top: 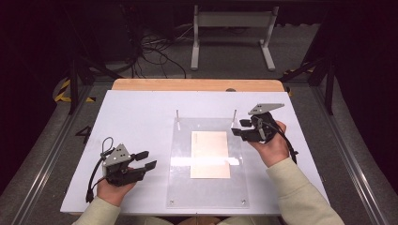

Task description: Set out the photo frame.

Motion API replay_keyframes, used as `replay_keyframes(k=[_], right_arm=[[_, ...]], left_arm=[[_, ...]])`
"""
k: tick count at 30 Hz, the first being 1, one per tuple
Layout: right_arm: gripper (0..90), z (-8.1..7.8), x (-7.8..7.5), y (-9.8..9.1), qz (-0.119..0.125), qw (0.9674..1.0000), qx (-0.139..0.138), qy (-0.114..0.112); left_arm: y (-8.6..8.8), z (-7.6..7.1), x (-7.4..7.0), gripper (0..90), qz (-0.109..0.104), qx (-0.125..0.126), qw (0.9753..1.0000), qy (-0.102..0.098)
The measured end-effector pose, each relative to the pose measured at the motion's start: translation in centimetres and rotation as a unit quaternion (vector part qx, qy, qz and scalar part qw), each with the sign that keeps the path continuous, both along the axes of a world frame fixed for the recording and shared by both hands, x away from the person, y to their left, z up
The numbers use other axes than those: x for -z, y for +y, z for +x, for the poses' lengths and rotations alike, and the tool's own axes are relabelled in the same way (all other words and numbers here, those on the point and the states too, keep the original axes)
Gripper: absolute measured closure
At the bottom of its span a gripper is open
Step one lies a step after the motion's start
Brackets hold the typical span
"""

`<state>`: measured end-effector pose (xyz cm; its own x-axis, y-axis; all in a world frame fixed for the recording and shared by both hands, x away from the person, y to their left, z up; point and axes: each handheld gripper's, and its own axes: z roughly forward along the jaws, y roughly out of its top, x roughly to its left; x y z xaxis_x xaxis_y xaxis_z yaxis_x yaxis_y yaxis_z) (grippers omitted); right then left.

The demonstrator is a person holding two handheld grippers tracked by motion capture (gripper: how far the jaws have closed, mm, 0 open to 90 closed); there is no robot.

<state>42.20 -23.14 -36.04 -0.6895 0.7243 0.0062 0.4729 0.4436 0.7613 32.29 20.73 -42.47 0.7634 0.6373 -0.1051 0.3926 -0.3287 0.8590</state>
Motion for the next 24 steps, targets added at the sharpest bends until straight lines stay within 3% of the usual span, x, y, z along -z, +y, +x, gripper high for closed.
replay_keyframes(k=[4,10,16,21,24], right_arm=[[51.1,1.5,-0.1,0.3,-0.016,0.9994,0.004,-0.029],[52.8,3.5,0.1,0.5,-0.025,0.9984,0.032,-0.04],[50.3,5.5,0.9,0.4,-0.028,0.997,0.06,-0.04],[54.4,6.9,2.1,0.4,-0.037,0.9966,0.066,-0.033],[58.9,7.6,2.9,0.2,-0.028,0.9966,0.075,-0.019]], left_arm=[[0.3,-0.4,0.2,49.2,0.0,-0.002,1.0,0.0],[0.2,-0.4,0.2,48.6,-0.002,0.006,1.0,0.001],[-0.1,-0.4,0.4,48.4,-0.003,0.01,0.9999,0.006],[-0.3,-0.3,0.6,47.9,0.001,0.017,0.9998,0.008],[-0.3,-0.3,0.7,47.8,-0.001,0.018,0.9998,0.011]])
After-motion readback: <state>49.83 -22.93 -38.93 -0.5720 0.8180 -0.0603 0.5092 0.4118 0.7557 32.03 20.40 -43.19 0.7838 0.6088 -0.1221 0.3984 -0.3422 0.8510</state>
